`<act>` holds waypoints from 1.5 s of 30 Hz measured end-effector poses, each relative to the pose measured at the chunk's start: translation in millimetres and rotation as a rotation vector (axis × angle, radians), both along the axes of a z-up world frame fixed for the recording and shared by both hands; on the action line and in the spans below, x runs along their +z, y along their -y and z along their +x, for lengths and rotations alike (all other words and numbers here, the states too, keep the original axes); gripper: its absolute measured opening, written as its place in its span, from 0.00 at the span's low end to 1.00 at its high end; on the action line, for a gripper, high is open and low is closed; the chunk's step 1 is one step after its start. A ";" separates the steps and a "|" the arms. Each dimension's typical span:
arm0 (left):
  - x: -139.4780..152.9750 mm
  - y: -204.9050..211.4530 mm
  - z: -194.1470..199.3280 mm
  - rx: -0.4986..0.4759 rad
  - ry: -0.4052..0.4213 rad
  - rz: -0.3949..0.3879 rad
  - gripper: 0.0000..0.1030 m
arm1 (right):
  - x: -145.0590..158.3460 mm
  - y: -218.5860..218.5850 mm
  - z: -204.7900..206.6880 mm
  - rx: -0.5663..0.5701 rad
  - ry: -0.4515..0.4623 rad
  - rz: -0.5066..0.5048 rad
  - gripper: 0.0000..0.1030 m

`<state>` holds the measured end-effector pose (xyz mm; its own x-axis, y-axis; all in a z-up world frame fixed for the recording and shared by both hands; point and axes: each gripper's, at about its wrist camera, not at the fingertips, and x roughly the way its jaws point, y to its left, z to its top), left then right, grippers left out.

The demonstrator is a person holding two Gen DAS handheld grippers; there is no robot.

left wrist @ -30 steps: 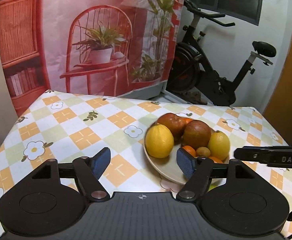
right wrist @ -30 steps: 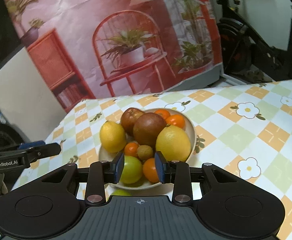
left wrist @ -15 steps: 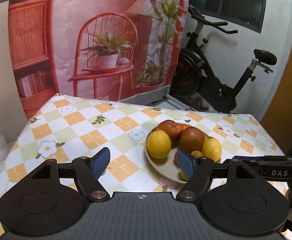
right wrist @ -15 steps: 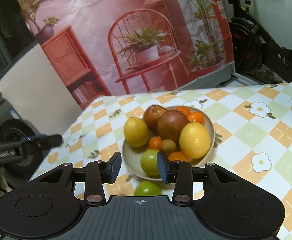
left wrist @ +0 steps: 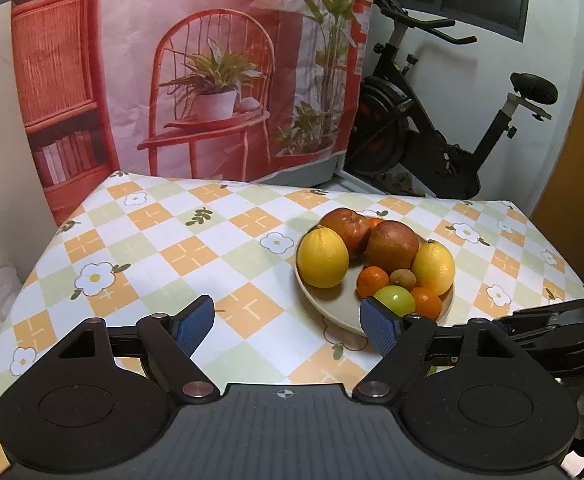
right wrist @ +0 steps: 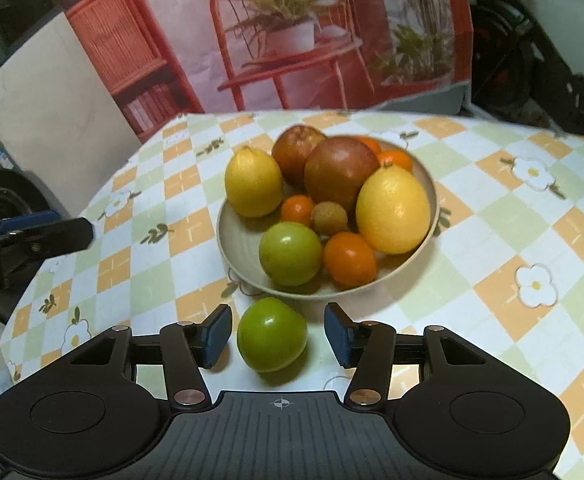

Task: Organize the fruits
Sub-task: 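Move the right gripper to the green lime and close on it, then close the left gripper on a small brown kiwi while the right gripper holds the lime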

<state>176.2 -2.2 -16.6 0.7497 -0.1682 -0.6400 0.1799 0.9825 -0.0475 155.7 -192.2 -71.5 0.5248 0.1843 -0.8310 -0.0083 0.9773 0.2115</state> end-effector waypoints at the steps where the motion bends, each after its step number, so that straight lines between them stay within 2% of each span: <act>1: 0.3 0.2 -1.0 0.001 0.008 0.009 0.80 | -2.7 0.7 2.5 -0.005 -0.012 0.003 0.46; 4: 0.3 0.9 -2.4 0.004 0.016 0.023 0.80 | -10.0 1.7 6.5 -0.013 -0.042 0.029 0.46; 10: -6.1 -3.8 0.3 0.032 -0.016 -0.028 0.80 | -21.4 -0.1 13.5 -0.026 -0.090 0.053 0.46; 16: -11.6 -4.9 -0.6 0.042 -0.020 -0.057 0.79 | -30.3 -8.1 13.7 -0.013 -0.110 0.028 0.43; 45: -24.6 9.0 2.2 -0.034 -0.065 0.002 0.75 | -20.0 0.7 -10.4 -0.042 -0.004 0.020 0.41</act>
<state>178.5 -11.1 -41.3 0.7003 -0.1911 -0.6878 0.2096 0.9761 -0.0578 145.3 -192.9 -91.5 0.5291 0.1786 -0.8296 0.0335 0.9725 0.2307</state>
